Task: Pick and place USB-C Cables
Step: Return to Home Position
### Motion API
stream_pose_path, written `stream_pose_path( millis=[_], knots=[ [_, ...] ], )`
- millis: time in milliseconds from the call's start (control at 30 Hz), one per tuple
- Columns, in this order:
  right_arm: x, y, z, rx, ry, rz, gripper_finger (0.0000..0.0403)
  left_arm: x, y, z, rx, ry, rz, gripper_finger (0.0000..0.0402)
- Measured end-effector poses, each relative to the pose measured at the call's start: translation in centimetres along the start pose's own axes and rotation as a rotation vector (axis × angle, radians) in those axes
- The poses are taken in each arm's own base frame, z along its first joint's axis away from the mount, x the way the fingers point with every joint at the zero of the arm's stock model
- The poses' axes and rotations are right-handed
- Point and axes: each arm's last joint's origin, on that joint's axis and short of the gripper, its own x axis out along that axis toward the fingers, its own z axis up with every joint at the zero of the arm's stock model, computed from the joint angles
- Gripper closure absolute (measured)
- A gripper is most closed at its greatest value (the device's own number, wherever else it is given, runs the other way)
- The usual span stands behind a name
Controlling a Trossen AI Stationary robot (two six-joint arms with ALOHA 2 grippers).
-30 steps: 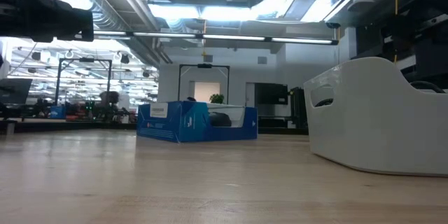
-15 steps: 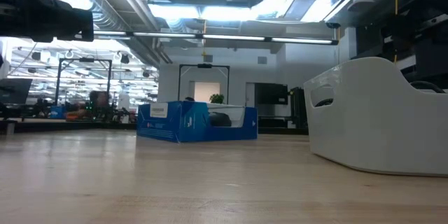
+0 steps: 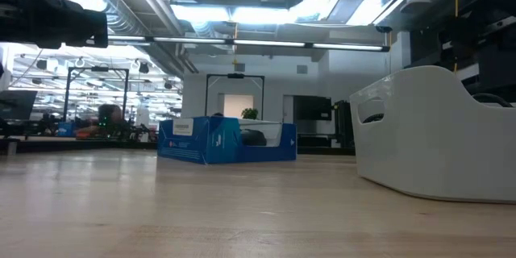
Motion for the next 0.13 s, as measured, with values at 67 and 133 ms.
stream_pose_path(
  millis=[67, 133],
  knots=[
    [0.0, 0.0, 0.0, 0.0, 0.0, 0.0, 0.015, 0.0, 0.0, 0.0, 0.0, 0.0, 0.0, 0.0401],
    [0.0, 0.0, 0.0, 0.0, 0.0, 0.0, 0.015, 0.0, 0.0, 0.0, 0.0, 0.0, 0.0, 0.0401]
  ],
)
